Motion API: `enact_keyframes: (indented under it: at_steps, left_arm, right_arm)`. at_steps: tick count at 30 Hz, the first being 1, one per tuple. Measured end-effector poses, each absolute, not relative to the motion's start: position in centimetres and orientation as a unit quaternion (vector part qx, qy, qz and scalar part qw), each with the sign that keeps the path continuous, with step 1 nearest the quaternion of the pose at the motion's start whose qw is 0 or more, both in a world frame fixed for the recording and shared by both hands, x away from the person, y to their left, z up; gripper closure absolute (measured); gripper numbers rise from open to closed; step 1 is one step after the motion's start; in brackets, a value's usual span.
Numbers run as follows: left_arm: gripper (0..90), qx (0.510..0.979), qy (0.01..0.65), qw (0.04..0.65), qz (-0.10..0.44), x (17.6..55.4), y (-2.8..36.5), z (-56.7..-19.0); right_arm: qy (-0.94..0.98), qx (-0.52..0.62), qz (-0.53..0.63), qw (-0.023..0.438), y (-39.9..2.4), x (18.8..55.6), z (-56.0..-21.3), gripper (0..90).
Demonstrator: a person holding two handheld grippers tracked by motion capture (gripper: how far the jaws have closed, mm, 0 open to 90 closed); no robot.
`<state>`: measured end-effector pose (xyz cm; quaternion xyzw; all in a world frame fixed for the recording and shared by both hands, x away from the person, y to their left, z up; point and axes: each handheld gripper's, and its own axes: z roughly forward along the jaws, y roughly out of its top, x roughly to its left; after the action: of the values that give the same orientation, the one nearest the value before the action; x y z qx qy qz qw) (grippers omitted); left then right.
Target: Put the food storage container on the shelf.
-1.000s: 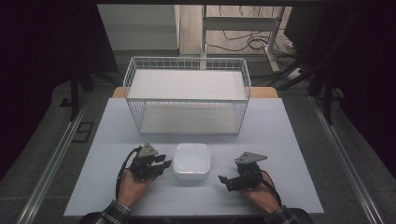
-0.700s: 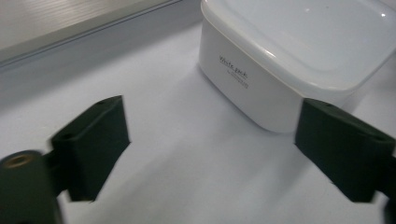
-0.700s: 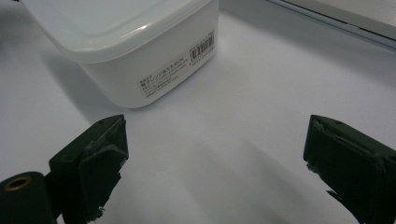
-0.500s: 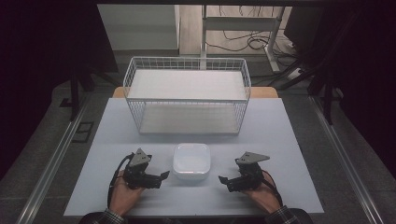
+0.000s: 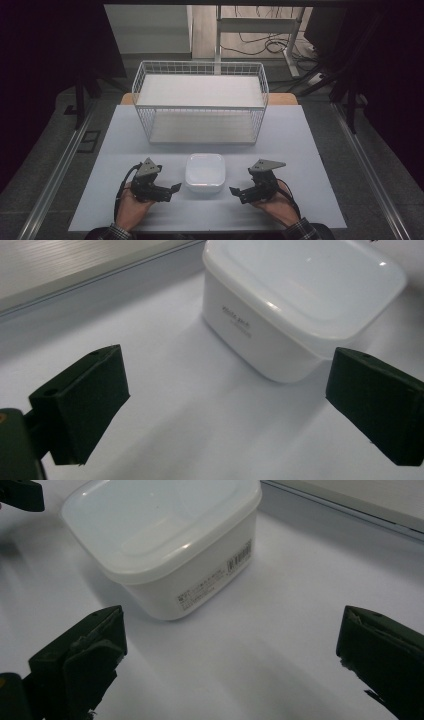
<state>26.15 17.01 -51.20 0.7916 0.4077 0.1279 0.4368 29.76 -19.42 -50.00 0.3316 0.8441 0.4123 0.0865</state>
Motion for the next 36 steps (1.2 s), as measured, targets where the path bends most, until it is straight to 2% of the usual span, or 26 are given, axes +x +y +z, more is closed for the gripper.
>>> enact_keyframes:
  at_steps: [4,12,21,26,30,34,36]
  left_arm:
    - [6.4,0.792,0.408,0.436,0.124,26.3,16.8,-50.7]
    - [16.8,0.799,0.391,0.439,0.126,27.0,15.7,-49.6]
    - [21.2,0.806,0.377,0.439,0.126,29.1,14.3,-48.6]
    - [21.3,0.815,0.375,0.425,0.122,30.5,13.2,-49.1]
    - [16.8,0.805,0.390,0.440,0.080,30.9,13.2,-50.3]
    - [16.7,0.799,0.395,0.452,0.032,31.1,13.4,-50.8]
    - [22.1,0.798,0.390,0.459,0.002,30.7,13.2,-50.9]
  right_arm:
    - [0.850,0.325,0.406,0.087,-18.7,29.9,-49.5,3.3]
    - [0.843,0.320,0.423,0.091,-17.6,30.6,-47.7,15.7]
    - [0.847,0.310,0.424,0.085,-15.8,31.5,-47.2,23.4]
    - [0.850,0.308,0.421,0.076,-14.4,32.5,-47.2,23.2]
    - [0.855,0.319,0.404,0.071,-14.1,33.2,-48.1,21.3]
    - [0.850,0.339,0.403,0.017,-14.3,33.7,-48.8,20.1]
    - [0.852,0.339,0.399,-0.009,-14.4,33.4,-48.8,24.0]
